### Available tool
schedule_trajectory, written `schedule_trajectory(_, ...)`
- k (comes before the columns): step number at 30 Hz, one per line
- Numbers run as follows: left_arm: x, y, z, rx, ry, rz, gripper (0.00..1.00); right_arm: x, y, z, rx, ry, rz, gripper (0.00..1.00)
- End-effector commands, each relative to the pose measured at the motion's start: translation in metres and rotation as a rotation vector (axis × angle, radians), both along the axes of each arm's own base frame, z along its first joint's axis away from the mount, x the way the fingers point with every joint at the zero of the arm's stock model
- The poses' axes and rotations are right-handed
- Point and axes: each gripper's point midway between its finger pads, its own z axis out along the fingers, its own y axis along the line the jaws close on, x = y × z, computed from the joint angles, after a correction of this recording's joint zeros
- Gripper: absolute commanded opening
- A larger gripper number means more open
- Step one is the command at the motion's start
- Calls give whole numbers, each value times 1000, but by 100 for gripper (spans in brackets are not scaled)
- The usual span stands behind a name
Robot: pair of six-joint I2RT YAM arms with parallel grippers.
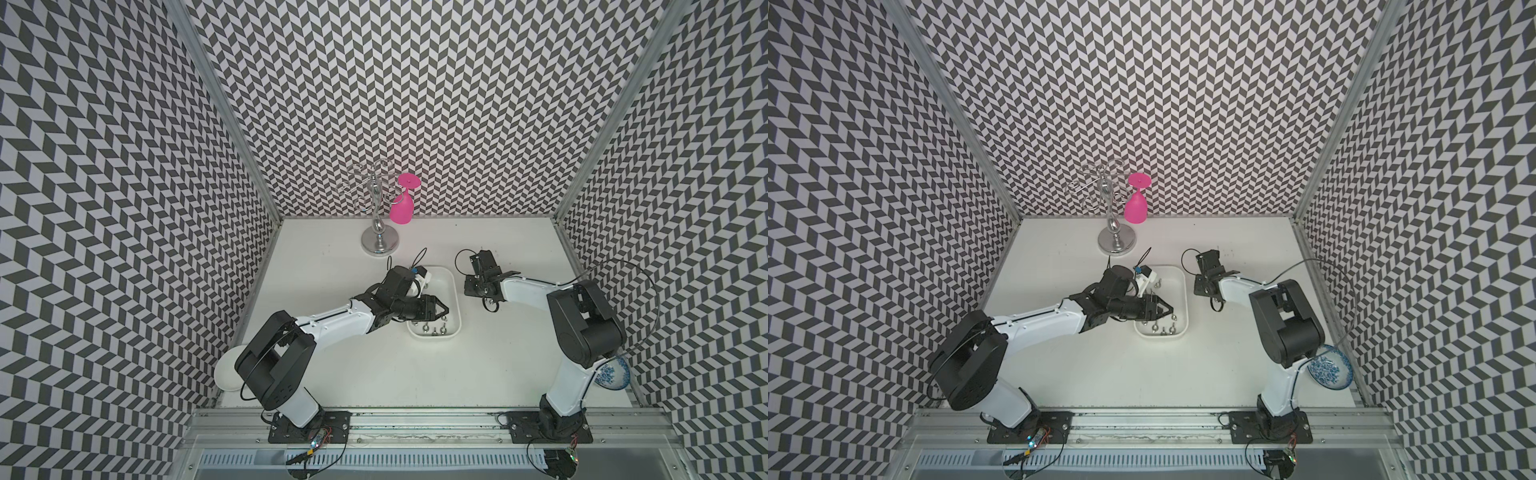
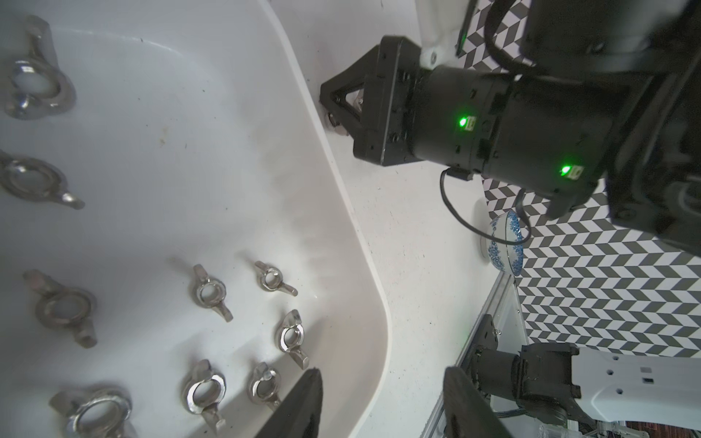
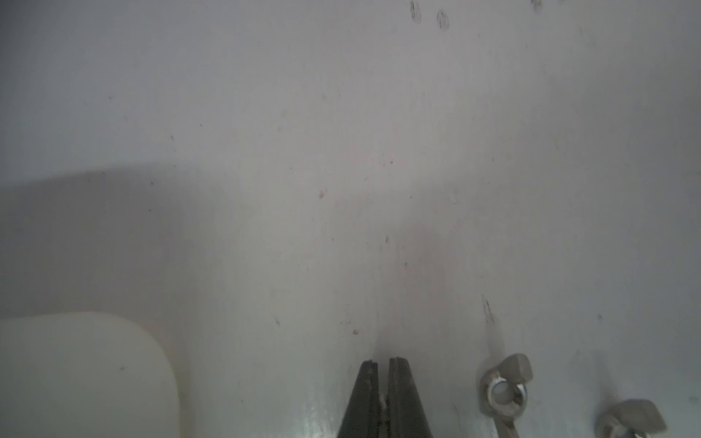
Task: Take out the wing nut from the storage box
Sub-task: Place the wing nut at the center of the board, then pick up the wing nut from the storage box.
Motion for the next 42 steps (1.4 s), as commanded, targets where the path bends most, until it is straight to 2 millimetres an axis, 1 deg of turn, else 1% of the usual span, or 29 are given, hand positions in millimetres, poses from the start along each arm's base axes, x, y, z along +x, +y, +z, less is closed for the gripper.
schedule_trajectory(1, 3, -10, 22, -52, -60, -31, 55, 5, -3, -9, -6, -10, -19, 0)
schedule_trajectory(4, 4, -11, 24, -51, -66, -34, 55, 5, -3, -13, -13, 4, -17, 0)
schedule_trajectory(7, 3, -12, 23, -46, -66, -39, 55, 5, -3, -12, -14, 4, -17, 1)
schedule_trajectory(12, 3, -11, 23, -39, -71, -44, 55, 6, -3, -6, -15, -7, -15, 13)
schedule_trajectory(18, 3, -9, 28, -33, -87, -56, 55, 13, 2, 16, 5, -48, 1, 21)
schedule_trajectory(20, 1, -9, 35, -44, -98, -69, 55, 16, 3, 27, 14, -72, 6, 24)
schedule_trajectory(23, 5, -3, 47, -40, -135, -60, 56, 18, 6, 46, 35, -110, 13, 26)
schedule_trajectory(25, 12, 9, 54, -32, -156, -34, 56, 17, 15, 62, 58, -143, 39, 26)
schedule_trajectory(27, 21, 28, 58, -35, -165, 11, 56, 13, 30, 78, 84, -177, 88, 27)
schedule_trajectory(30, 40, 69, 53, -28, -152, 102, 56, 0, 65, 100, 101, -216, 194, 28)
schedule_trajectory(32, 48, 95, 44, 0, -137, 155, 56, -13, 92, 106, 121, -219, 269, 28)
schedule_trajectory(34, 54, 122, 34, 25, -117, 209, 56, -29, 118, 105, 130, -202, 334, 28)
schedule_trajectory(37, 59, 155, 21, 26, -83, 285, 56, -50, 151, 96, 164, -164, 410, 28)
schedule_trajectory(40, 60, 179, 14, 1, -49, 347, 56, -61, 174, 81, 206, -119, 447, 29)
schedule_trajectory(42, 58, 185, 14, -31, -37, 357, 56, -64, 183, 72, 211, -101, 455, 30)
